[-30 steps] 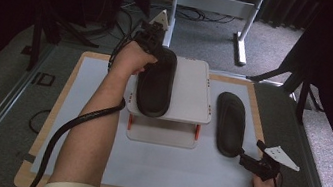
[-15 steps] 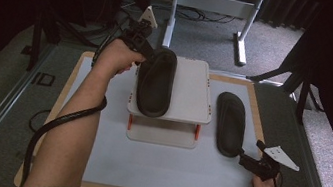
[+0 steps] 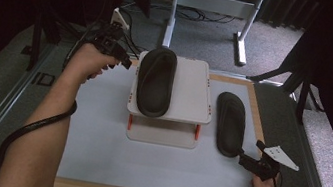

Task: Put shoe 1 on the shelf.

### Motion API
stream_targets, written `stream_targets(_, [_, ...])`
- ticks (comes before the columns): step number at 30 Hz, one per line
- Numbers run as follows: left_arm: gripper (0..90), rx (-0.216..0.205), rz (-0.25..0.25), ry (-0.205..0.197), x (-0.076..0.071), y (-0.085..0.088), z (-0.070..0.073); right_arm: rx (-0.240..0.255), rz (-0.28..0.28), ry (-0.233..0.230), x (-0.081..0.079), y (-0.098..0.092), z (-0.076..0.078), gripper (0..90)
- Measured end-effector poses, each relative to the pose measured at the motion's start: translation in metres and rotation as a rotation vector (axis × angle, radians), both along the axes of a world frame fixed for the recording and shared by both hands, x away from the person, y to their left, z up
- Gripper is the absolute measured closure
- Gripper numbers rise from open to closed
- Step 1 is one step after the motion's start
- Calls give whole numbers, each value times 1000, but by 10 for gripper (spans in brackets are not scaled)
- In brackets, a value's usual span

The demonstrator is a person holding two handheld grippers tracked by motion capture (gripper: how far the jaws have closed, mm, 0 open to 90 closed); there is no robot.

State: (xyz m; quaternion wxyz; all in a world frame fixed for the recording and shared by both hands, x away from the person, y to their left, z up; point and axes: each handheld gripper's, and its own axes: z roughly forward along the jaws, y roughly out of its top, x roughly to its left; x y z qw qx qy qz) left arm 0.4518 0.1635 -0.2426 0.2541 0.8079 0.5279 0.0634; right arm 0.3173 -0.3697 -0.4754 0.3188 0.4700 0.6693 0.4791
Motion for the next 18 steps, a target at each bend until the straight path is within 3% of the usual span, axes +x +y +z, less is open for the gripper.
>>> stream_targets(4, [544, 8, 20, -2, -4, 14, -14, -1, 0, 0, 0, 0, 0, 124])
stream_targets(6, [544, -18, 22, -3, -6, 22, -22, -4, 0, 1, 0, 0, 0, 124])
stream_targets(9, [544, -25, 25, 3, -10, 31, -35, 3, 2, 3, 0, 0, 0, 124])
stream_targets(13, [544, -16, 17, 2, -15, 36, -48, 23, 12, 4, 0, -1, 0, 124])
stream_targets(18, [543, -51, -1, -9, -24, 40, -61, 52, 14, 6, 1, -4, 0, 124])
